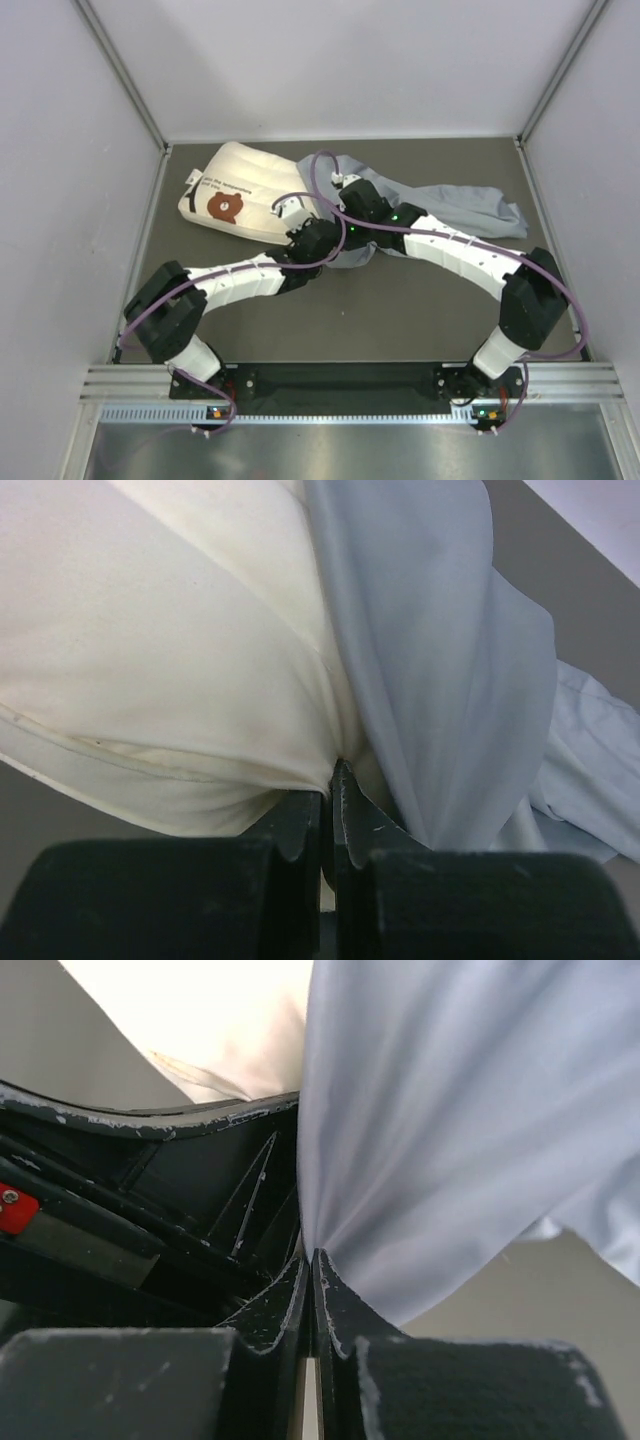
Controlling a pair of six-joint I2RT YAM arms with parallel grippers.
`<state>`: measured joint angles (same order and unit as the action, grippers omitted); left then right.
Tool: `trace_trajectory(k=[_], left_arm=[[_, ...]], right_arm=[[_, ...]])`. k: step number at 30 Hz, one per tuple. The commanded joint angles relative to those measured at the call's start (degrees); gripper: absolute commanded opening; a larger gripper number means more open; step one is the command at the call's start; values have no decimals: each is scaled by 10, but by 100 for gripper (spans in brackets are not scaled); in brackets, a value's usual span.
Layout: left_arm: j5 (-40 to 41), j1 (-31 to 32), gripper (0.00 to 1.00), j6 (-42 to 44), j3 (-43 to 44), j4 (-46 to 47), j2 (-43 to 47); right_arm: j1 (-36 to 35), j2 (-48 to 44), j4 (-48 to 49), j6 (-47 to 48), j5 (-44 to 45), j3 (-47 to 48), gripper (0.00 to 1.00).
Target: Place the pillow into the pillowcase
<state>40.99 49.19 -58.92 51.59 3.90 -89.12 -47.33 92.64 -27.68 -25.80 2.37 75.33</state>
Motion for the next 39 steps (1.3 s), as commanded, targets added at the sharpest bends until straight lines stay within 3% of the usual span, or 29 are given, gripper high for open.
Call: trace_trajectory(k=[1, 7, 13, 14, 15, 17, 19, 20, 22, 28, 33, 39], left_arm=[[-27, 21, 0, -18, 6, 126, -39], [-28, 39, 0, -11, -3, 159, -19], [-87, 40, 4, -3, -49, 157, 38], [-88, 40, 7, 1, -52, 127, 46], [-77, 39, 29, 5, -54, 108, 55], [-68, 31, 56, 13, -52, 19, 83], [-146, -28, 65, 6, -37, -35, 96], [-174, -72, 67, 9, -38, -62, 99], [-229, -101, 68, 22, -40, -79, 112], [-205, -157, 76, 83, -29, -194, 184], [-326, -353, 81, 135, -40, -208, 199], [-353, -451, 86, 173, -20, -225, 124]], right_arm=[[1, -22, 28, -19, -54, 38, 3], [49, -4, 18, -28, -82, 65, 1], [87, 31, 10, -18, -120, 128, 0], [88, 39, 5, -15, -126, 138, 0], [89, 51, -1, -14, -127, 146, 0], [89, 59, -3, -12, -128, 157, 0], [89, 67, -1, -13, -129, 156, 0], [89, 68, 0, -14, -131, 154, 0], [89, 69, 7, -18, -132, 142, 0], [87, 62, 31, -26, -134, 105, 1], [83, 56, 40, -29, -135, 87, 1], [78, 52, 42, -28, -133, 78, 3]])
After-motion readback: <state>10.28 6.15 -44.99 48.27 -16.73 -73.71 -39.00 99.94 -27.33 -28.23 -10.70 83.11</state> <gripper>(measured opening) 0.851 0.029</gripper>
